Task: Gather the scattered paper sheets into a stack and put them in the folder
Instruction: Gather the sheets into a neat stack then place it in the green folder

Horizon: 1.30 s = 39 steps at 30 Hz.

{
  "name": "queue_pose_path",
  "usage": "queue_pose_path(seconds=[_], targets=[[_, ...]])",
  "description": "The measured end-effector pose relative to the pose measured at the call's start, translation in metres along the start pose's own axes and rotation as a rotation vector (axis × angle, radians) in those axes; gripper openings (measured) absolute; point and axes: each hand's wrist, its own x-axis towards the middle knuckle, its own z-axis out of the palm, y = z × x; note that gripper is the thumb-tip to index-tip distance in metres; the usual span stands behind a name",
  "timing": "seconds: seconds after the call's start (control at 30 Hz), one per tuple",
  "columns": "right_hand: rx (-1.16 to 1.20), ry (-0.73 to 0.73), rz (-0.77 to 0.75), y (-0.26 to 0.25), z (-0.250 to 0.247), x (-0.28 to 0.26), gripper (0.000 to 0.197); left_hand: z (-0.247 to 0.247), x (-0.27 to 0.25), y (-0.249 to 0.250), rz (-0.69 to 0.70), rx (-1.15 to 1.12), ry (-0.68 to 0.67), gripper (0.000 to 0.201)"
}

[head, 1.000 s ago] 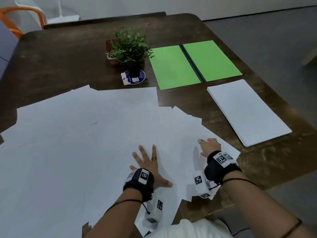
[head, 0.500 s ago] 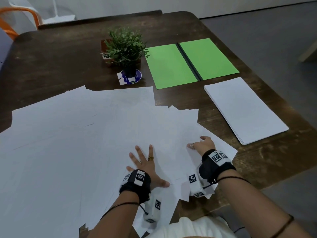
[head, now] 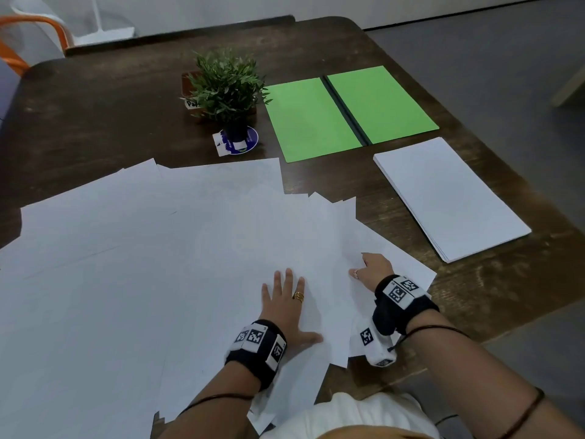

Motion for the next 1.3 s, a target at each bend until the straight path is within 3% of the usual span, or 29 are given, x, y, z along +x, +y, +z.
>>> queue_pose_path(seconds=[0.07,0.13,0.27,0.33,0.47,0.53,0.67,0.97,1.2,1.3], targets=[[-0.06,0.017,-0.055,0.002,0.0,0.001,0.032,-0.005,-0.002,0.003,0.051,0.045,0.007,0.087],[-0.009,0.02,-0.071,0.005,-0.002,0.002,0.017,-0.009,-0.003,0.004,0.082,0.08,0.004,0.069],[0.061,0.01,-0.105,0.011,-0.003,-0.001,0.028,-0.011,-0.004,0.004,0.085,0.085,-0.057,0.062],[0.043,0.011,-0.114,0.011,-0.002,-0.003,0.044,-0.011,-0.004,0.005,0.071,0.056,-0.058,0.06],[0.029,0.058,-0.154,0.005,-0.004,-0.008,0.084,-0.01,0.0,0.005,0.011,-0.121,0.086,0.053],[-0.044,0.052,-0.191,0.003,-0.006,-0.009,0.095,-0.008,0.001,0.004,-0.017,-0.211,0.186,0.052],[-0.09,0.113,-0.288,0.002,-0.006,-0.013,0.062,-0.005,0.0,0.002,-0.014,-0.305,0.263,0.043],[-0.129,0.151,-0.332,0.002,-0.004,-0.023,0.073,-0.004,-0.007,-0.003,-0.032,-0.562,0.372,0.034],[-0.021,0.243,-0.235,0.003,-0.001,-0.026,0.049,-0.007,-0.01,-0.01,-0.082,-0.815,0.454,0.034],[-0.126,0.238,-0.209,0.002,0.0,-0.027,0.038,-0.003,-0.01,-0.014,-0.051,-0.838,0.433,0.034]])
